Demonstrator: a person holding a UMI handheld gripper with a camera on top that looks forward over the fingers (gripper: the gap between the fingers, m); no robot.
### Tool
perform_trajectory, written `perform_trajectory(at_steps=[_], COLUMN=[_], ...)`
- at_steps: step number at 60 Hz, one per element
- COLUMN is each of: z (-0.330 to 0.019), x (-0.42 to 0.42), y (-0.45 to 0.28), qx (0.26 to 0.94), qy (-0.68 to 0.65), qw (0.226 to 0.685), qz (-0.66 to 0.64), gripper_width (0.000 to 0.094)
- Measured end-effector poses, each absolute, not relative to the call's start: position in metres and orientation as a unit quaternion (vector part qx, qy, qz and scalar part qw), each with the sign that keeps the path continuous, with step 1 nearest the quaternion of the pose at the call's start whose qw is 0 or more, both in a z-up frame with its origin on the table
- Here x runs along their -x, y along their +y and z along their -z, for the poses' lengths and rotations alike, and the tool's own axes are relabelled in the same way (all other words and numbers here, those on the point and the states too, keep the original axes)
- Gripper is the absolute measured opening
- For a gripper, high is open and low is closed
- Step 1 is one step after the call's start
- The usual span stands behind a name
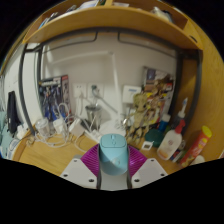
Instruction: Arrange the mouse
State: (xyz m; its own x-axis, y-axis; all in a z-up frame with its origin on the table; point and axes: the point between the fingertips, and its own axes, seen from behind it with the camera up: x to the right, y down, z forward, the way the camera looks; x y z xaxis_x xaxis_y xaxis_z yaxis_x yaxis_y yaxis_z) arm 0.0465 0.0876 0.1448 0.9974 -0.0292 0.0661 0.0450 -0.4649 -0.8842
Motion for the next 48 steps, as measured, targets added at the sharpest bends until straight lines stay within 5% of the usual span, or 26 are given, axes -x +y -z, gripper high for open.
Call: perform_trajectory(at_steps=[15,29,41,42,43,46,48], z=[-0.028,0.011,0.013,0.013,0.012,0.005,-0.004], x=[-0.016,-0.021,-0.014,-0.014,-0.014,-0.019,-0.021], y=[0.079,0.072,0.072,0.070,0.069,0.067,0.067], qx=[0.897,0.912,0.920,0.922,0.923,0.923,0.920], qy=[-0.014,-0.001,0.007,0.009,0.011,0.015,0.012], qw=[0.440,0.407,0.391,0.387,0.384,0.384,0.390], qz=[0.031,0.039,0.019,0.016,0.015,0.025,0.033], gripper_width=[0.0346,0.0349,0.0527,0.0615,0.0567,0.0836,0.0821])
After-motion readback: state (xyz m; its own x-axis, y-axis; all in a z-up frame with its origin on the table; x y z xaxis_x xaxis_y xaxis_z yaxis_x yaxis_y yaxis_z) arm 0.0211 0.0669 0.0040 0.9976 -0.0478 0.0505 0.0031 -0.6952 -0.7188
